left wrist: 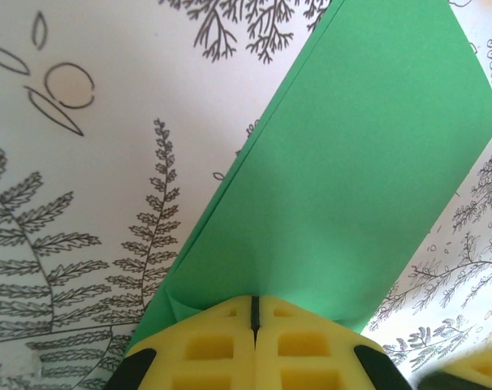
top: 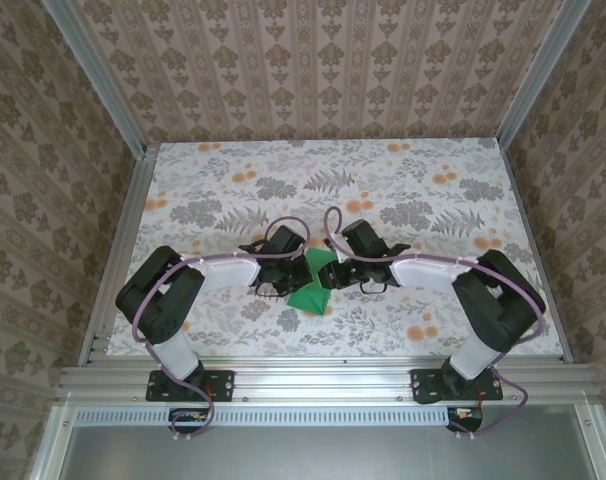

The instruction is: Fold a paper plane with a square sheet of paper (pick it up from the middle)

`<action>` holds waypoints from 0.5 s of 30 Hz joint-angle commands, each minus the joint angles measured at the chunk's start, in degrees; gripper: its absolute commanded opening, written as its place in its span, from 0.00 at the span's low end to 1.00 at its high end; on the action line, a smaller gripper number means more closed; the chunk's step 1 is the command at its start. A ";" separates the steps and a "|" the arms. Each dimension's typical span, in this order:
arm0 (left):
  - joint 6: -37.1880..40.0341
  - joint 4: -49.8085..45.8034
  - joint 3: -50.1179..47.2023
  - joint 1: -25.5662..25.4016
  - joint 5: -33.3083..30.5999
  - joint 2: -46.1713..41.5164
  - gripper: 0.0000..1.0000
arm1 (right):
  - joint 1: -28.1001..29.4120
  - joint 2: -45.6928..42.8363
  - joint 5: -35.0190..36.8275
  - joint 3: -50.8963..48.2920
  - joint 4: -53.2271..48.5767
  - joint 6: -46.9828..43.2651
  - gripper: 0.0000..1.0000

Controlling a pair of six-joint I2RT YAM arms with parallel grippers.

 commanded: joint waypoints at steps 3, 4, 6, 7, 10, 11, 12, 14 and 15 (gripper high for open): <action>-0.59 -4.49 -1.48 -0.62 -1.58 2.07 0.01 | -0.15 -5.30 -4.73 -2.25 -3.07 5.80 0.30; -0.38 -4.48 -1.51 -0.62 -1.55 2.07 0.01 | 0.10 -5.25 -7.18 -2.61 -2.12 7.30 0.27; -0.21 -4.53 -1.40 -0.62 -1.46 1.99 0.01 | 1.02 -4.47 -11.24 -2.99 -0.40 10.01 0.23; -0.19 -4.74 -1.38 -0.62 -1.43 1.96 0.01 | 1.64 -3.91 -12.14 -3.22 0.46 11.15 0.20; -0.19 -4.75 -1.43 -0.70 -1.37 1.61 0.01 | 3.15 -2.51 -12.94 -3.54 2.15 14.28 0.18; -0.08 -4.81 -1.30 -0.71 -1.37 1.47 0.01 | 3.46 -2.10 -13.07 -3.50 2.46 14.95 0.17; 0.02 -4.92 -1.31 -0.71 -1.32 1.26 0.01 | 3.60 -1.68 -12.99 -3.30 2.31 15.24 0.17; 0.37 -5.27 -1.24 -0.77 -1.45 0.89 0.01 | 3.85 -0.72 -12.99 -2.86 1.69 15.48 0.16; 0.52 -5.28 -1.12 -0.80 -1.37 0.74 0.01 | 3.95 -0.20 -12.95 -2.68 1.25 15.55 0.16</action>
